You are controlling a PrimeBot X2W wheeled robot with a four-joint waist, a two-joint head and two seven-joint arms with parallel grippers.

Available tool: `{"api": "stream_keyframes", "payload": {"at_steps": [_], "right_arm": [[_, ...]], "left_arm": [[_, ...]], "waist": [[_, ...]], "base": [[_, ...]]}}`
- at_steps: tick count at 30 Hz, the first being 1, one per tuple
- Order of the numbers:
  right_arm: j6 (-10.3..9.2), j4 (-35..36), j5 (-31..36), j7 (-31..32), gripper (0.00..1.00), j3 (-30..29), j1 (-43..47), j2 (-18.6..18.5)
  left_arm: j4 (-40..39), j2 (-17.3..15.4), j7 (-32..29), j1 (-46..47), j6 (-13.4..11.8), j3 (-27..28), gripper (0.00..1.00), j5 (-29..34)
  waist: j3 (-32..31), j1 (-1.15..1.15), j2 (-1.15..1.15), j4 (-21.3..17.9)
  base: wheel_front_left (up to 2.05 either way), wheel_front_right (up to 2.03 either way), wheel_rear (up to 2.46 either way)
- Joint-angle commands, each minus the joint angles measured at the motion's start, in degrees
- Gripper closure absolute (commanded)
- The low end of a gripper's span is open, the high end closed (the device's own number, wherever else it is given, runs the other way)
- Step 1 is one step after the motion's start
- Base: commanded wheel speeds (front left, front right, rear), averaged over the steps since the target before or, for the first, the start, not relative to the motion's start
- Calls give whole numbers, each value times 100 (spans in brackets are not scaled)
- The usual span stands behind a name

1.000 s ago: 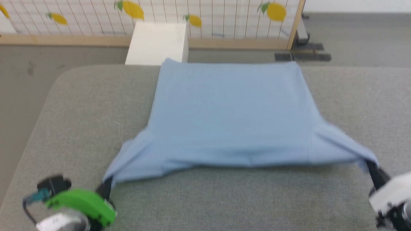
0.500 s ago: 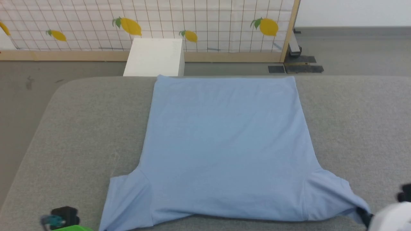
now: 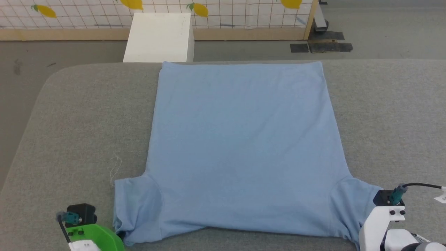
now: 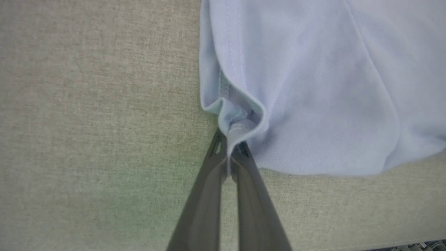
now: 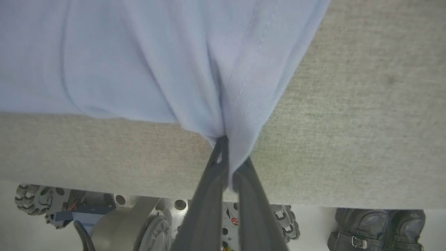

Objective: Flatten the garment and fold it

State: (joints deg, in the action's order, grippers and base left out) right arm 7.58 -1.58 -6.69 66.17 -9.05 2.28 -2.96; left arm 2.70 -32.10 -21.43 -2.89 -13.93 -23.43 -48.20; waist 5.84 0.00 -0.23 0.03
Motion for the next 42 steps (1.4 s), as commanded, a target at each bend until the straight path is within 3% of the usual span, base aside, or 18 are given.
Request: {"api": "stream_keyframes", "payload": {"at_steps": [1,3,4,5,14,15,16,18,25,31,37,42], "right_arm": [[-9,-83,32,116,100,39,-7,-19],[-9,-77,1,186,100,49,0,-31],[-9,-50,-28,190,63,61,-4,-46],[-9,0,-92,180,0,38,-13,-51],[-9,1271,-978,-54,0,-590,-138,-46],[-9,1462,-1037,-187,0,-685,-195,-41],[-9,1848,-1071,-878,0,-863,-472,-35],[-9,1900,-1028,-1537,0,-928,-691,-34],[-9,1215,-1061,-3295,0,-635,-1190,-230],[-9,303,-849,-4266,0,-306,-1961,-597],[-9,-417,-468,-4427,0,-290,-3111,-785],[-9,-813,-23,-4041,0,-446,-4174,-865]], "left_arm": [[12,27,50,95,23,35,100,-32],[14,55,105,110,18,86,100,-71],[17,58,117,108,12,101,100,-81],[19,54,127,103,4,111,100,-83],[-103,71,248,-96,-157,239,100,-156],[-127,64,256,-133,-175,253,100,-166],[-213,39,301,-222,-211,303,100,-184],[-268,27,342,-265,-230,329,100,-184],[-390,31,631,-305,-226,452,100,-148],[-550,-49,978,-115,9,539,100,-31],[-884,-105,1261,19,221,652,100,-12],[-1202,-149,1379,29,336,811,100,-141]], "waist": [[29,0,23,35],[21,0,23,32],[11,0,23,21],[-13,0,23,6],[-267,0,23,-133],[-285,0,23,-153],[-287,0,23,-201],[-287,0,23,-212],[-134,0,23,-149],[396,0,23,50],[1231,0,23,345],[2014,0,23,609]], "base": [[0,0,0],[0,0,0],[0,0,0],[0,0,0],[0,0,0],[0,0,0],[0,0,0],[0,0,0],[0,0,0],[0,0,0],[0,0,0],[0,0,0]]}}
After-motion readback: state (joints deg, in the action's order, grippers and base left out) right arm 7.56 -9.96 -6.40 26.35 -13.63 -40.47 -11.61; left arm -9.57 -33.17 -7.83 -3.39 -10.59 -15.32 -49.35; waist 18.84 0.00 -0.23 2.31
